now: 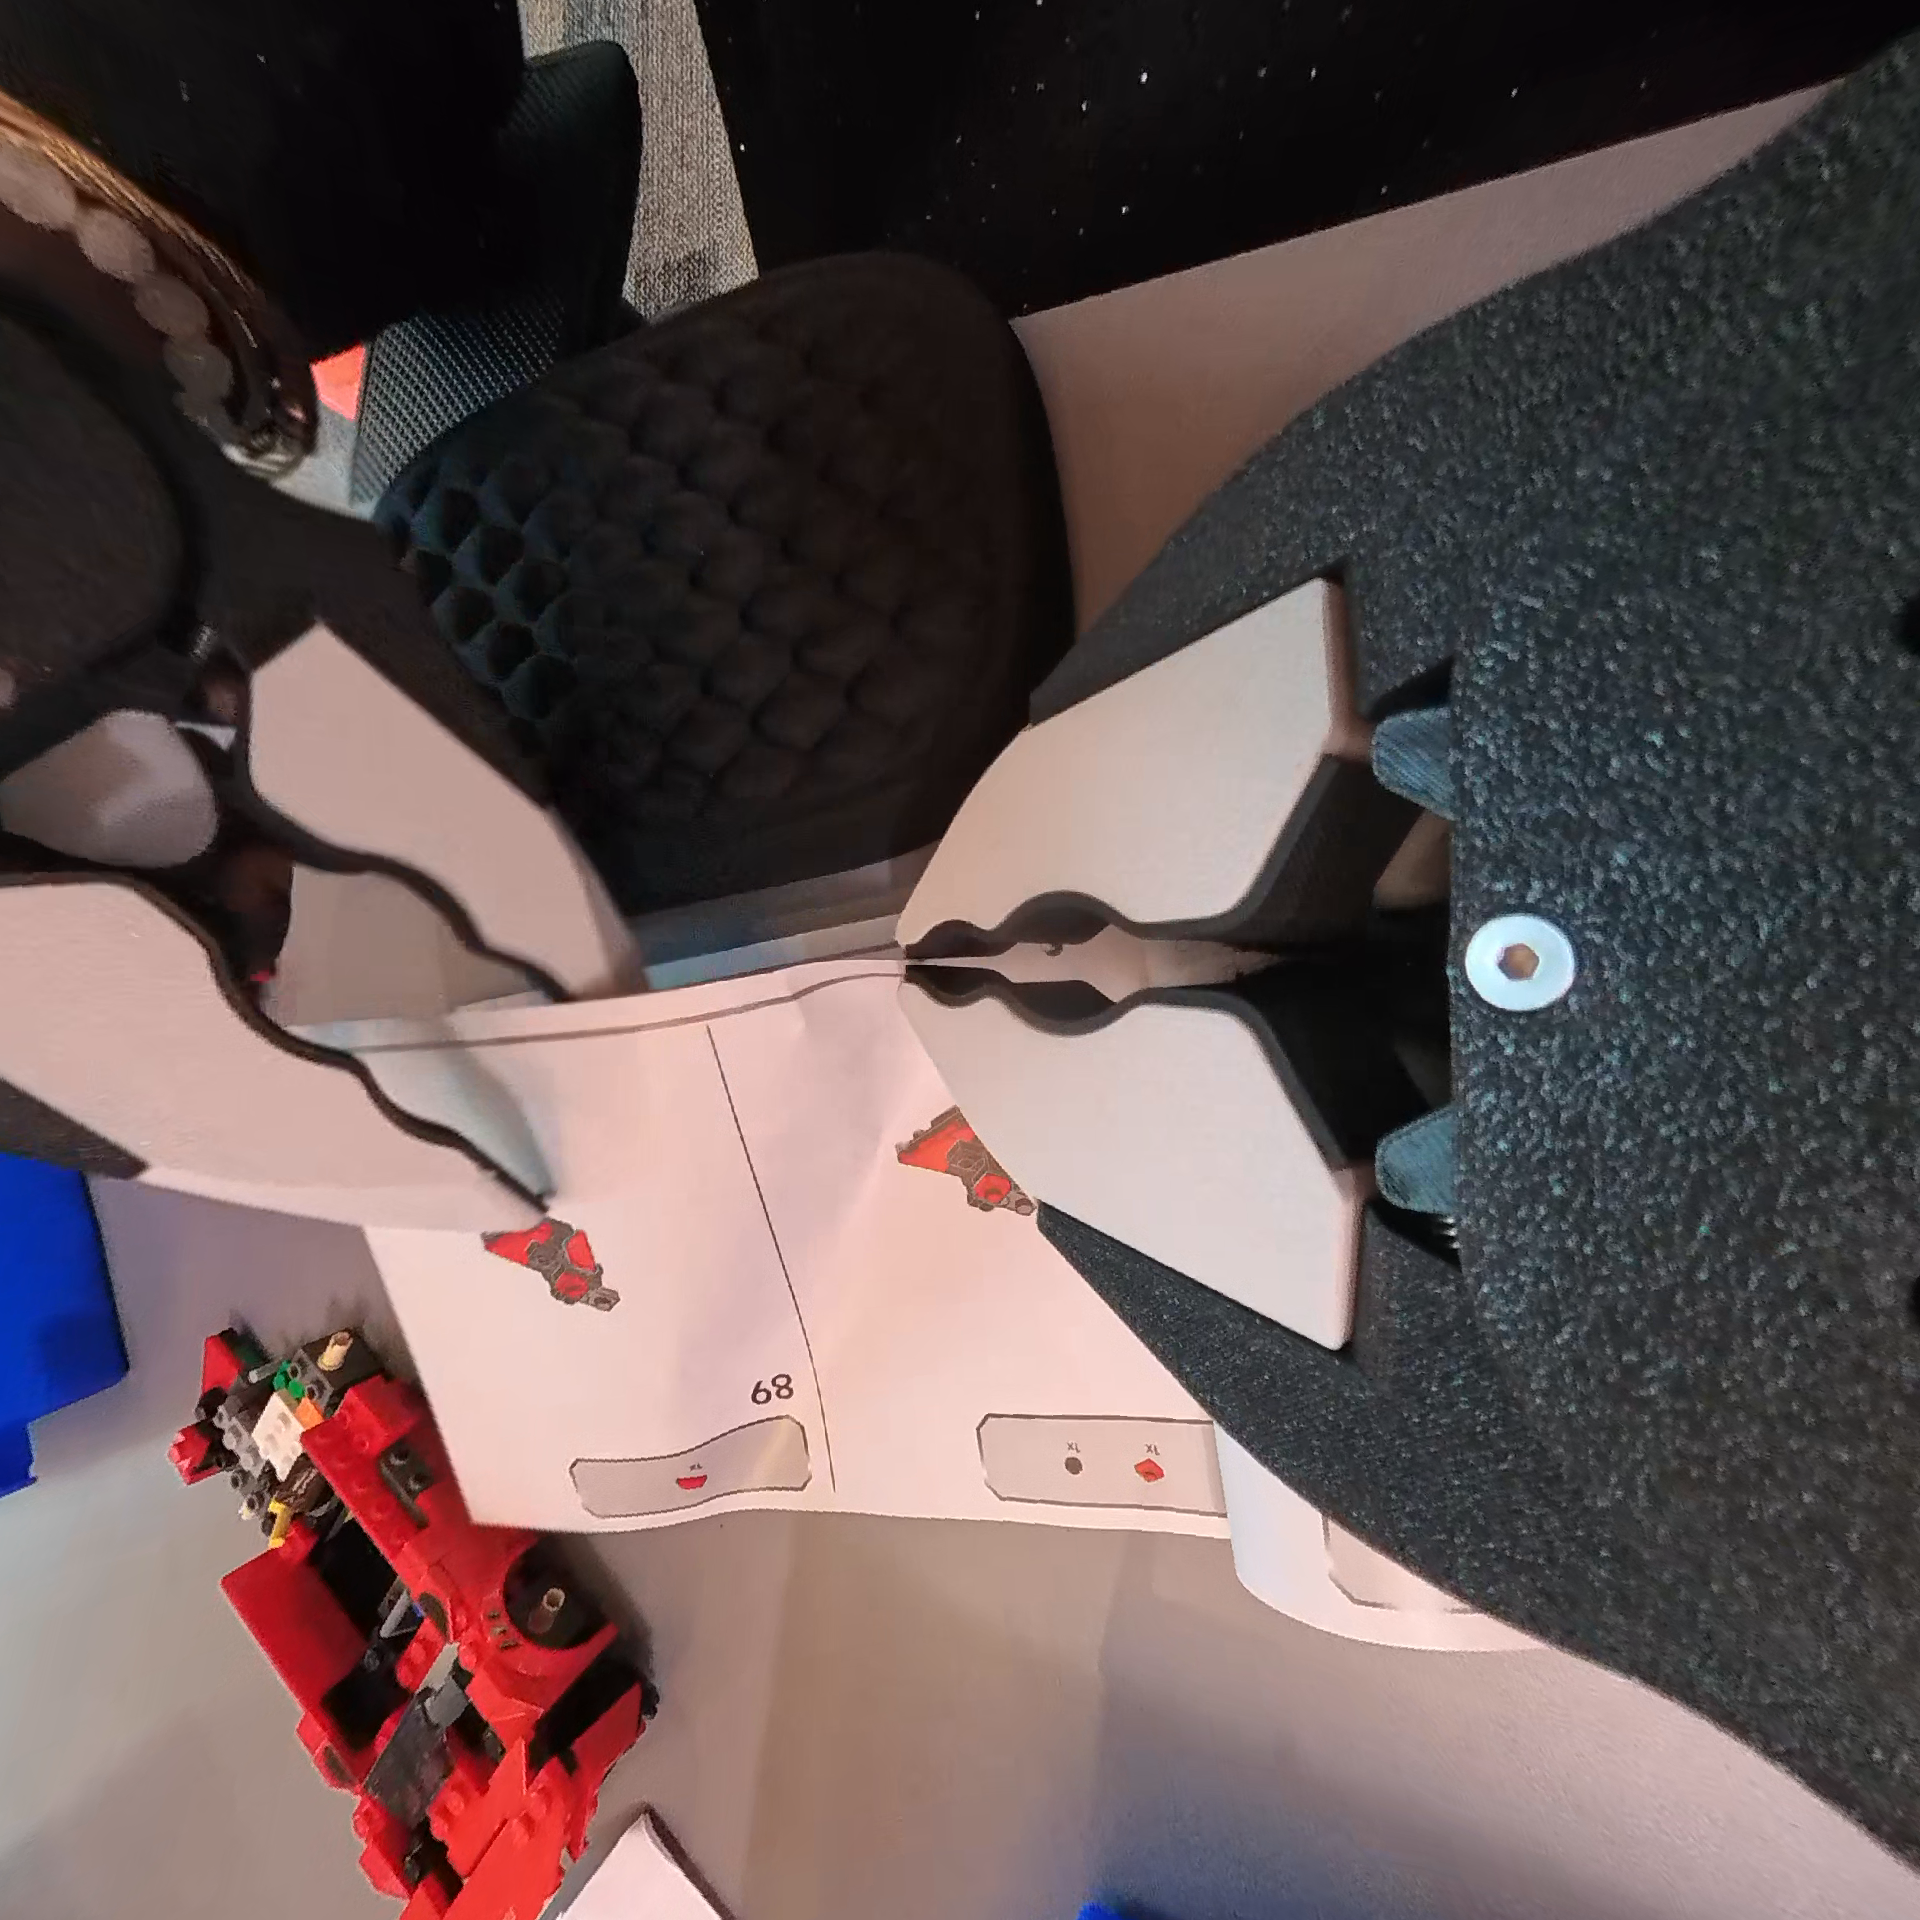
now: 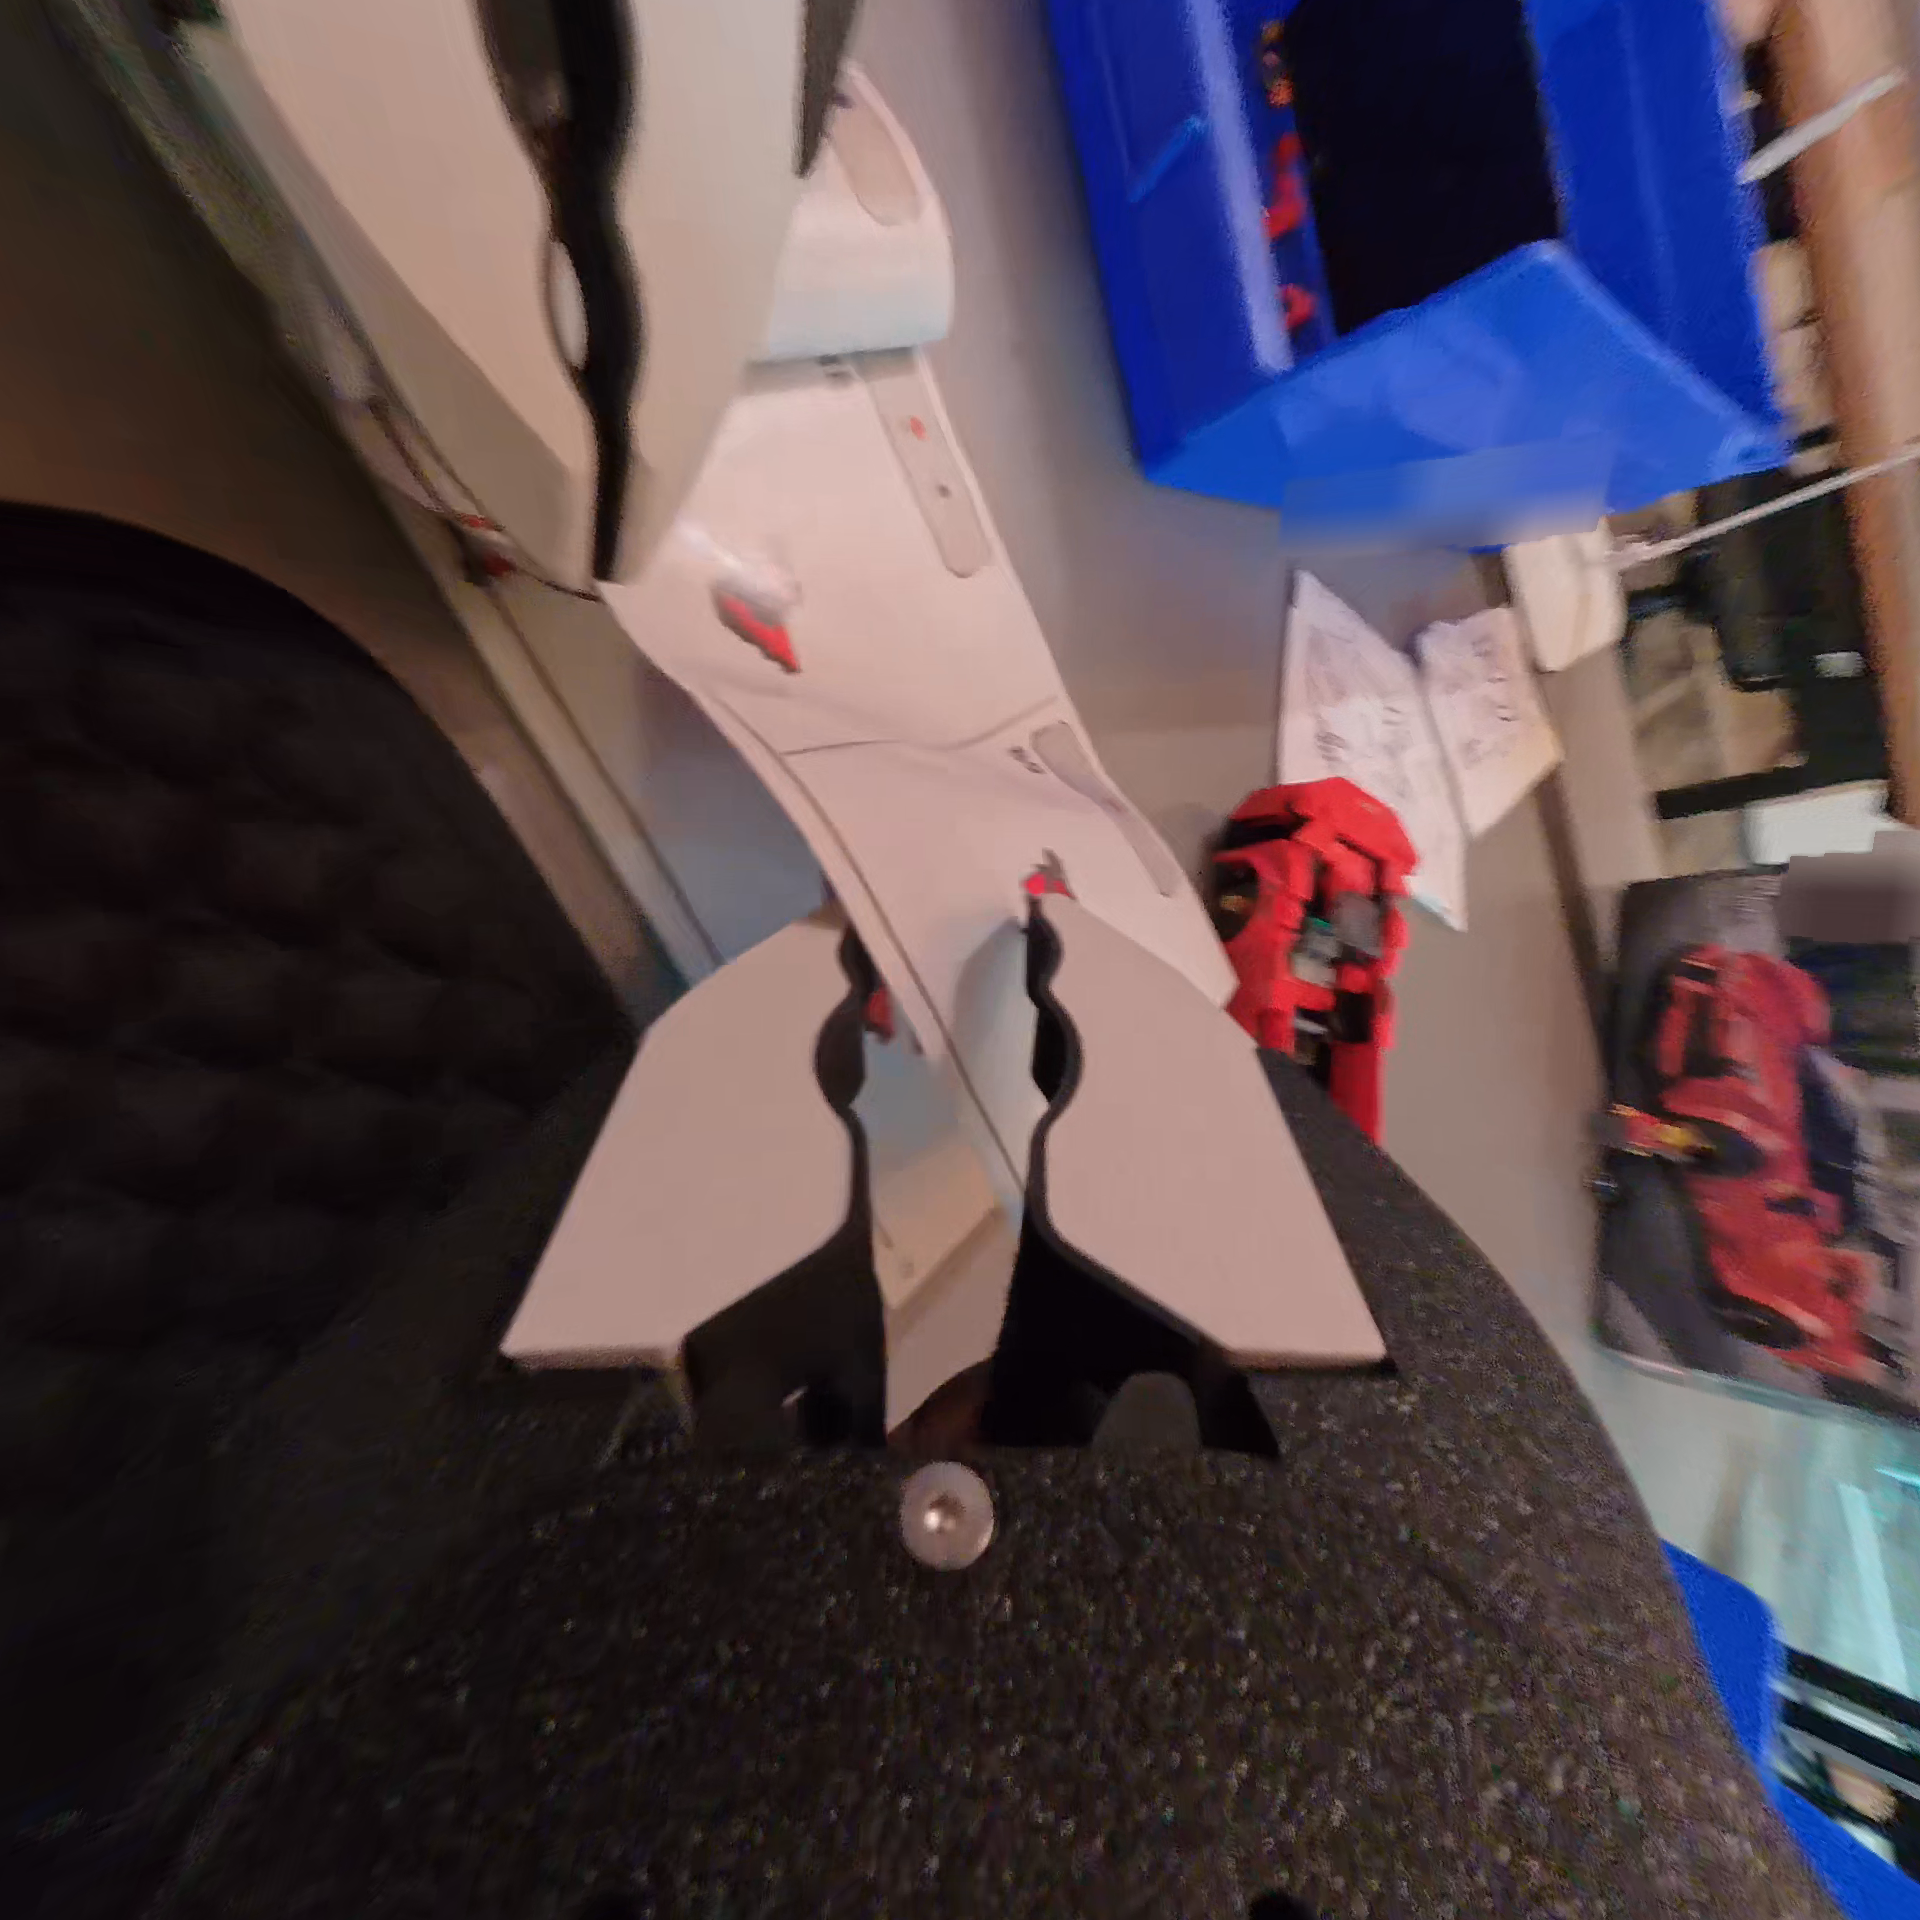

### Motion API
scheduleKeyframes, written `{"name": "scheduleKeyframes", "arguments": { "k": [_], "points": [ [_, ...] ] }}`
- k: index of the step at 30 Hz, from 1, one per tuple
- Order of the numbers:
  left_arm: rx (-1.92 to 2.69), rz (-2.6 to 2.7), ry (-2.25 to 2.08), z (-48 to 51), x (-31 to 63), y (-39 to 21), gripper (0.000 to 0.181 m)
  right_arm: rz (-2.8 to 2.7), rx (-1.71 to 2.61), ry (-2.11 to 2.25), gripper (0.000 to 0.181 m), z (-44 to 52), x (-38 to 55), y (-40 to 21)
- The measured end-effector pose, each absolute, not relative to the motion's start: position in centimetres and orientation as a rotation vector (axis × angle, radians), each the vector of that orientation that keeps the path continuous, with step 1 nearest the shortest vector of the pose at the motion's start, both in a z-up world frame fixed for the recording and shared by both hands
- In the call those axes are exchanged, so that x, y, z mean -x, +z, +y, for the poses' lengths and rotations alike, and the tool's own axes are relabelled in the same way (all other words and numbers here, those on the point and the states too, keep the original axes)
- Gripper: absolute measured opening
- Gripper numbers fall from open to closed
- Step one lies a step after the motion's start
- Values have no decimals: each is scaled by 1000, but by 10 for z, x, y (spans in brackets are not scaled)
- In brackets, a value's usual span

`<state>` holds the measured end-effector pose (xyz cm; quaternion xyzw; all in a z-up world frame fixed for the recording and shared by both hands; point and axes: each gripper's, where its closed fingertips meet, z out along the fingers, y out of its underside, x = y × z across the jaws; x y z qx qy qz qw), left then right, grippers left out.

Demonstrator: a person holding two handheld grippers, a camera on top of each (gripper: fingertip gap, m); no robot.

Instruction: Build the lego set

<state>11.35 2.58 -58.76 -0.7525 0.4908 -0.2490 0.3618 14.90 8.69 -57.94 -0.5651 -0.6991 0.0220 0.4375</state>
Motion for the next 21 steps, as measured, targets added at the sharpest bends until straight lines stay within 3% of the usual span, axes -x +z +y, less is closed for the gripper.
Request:
{"name": "scheduleKeyframes", "arguments": {
  "k": [3,9,14,21],
  "points": [
    [1927,1256,-673,22,-114,-581,2,-1642,1219,-4,1,91,-137,-559],
    [1792,1011,-582,23,-54,-492,11,-1584,788,107,0,35,-76,-505],
    [1672,807,-187,38,23,-428,11,-1891,554,106,1,-22,-14,-540],
    [1800,1284,82,58,-30,-526,23,-2105,317,-97,3,-50,14,-583]
  ]
}}
